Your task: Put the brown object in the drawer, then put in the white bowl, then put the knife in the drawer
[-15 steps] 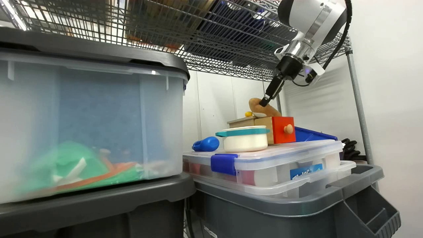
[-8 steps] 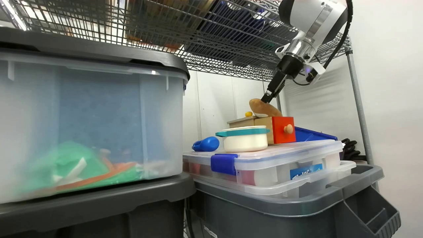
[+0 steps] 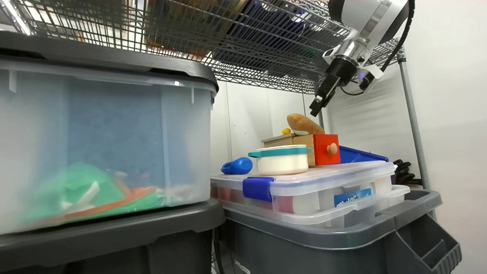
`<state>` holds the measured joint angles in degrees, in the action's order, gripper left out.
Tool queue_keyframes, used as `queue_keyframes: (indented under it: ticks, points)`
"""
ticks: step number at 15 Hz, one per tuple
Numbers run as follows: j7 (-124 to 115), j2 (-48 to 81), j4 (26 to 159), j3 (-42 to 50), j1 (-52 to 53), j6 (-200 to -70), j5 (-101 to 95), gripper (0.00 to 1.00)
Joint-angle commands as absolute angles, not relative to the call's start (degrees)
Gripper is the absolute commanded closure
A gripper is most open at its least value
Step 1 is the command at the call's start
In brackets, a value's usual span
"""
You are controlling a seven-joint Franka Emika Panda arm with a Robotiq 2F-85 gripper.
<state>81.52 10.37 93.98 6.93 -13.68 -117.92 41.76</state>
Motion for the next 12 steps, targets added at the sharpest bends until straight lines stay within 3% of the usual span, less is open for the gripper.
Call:
queue_keyframes:
  ticks: [1, 12]
  points:
    - [79.98, 6.92, 95.67, 7.96, -14.3, -114.33, 39.65, 0.0]
    - [79.54, 8.4, 96.71, 8.02, -13.08, -115.22, 38.73, 0.0]
